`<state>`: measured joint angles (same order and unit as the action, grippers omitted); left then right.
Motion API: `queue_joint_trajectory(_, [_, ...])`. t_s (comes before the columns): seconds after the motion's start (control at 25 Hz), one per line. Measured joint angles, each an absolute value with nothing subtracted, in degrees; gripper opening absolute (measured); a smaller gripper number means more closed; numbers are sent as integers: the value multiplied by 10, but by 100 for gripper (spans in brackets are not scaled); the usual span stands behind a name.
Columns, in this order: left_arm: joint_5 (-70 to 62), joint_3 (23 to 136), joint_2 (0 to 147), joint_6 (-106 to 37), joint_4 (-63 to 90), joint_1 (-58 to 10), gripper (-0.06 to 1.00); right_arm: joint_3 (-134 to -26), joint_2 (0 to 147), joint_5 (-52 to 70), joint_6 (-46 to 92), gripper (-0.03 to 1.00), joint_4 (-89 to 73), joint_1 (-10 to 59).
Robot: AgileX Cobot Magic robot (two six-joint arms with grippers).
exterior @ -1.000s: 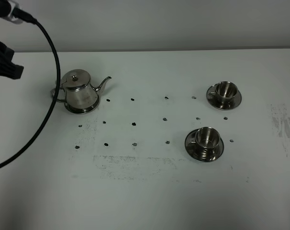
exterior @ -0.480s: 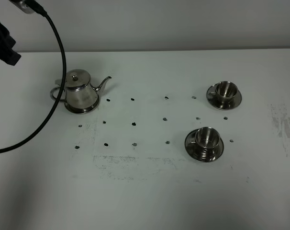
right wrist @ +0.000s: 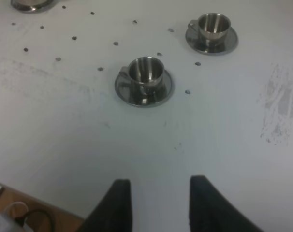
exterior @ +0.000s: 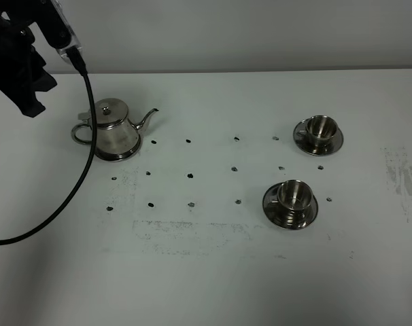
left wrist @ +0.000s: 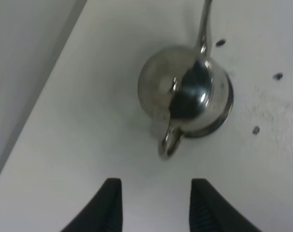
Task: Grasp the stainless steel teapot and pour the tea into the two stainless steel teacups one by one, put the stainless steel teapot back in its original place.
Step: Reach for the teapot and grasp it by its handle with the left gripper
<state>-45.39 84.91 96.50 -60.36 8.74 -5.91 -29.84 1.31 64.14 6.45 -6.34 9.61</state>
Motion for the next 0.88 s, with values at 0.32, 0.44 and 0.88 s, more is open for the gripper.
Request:
queue_joint_trajectory(0.32, [-420, 890, 1030, -616, 58, -59, 37, -298, 13, 641, 64, 31, -63, 96])
queue_joint_trajectory(0.44, [-448, 949, 1072, -616, 48, -59, 37, -298, 13, 641, 64, 31, -63, 96])
queue_joint_trajectory(0.88, [-537, 1094, 1221, -616, -11, -59, 37, -298, 13, 641, 64, 31, -63, 96])
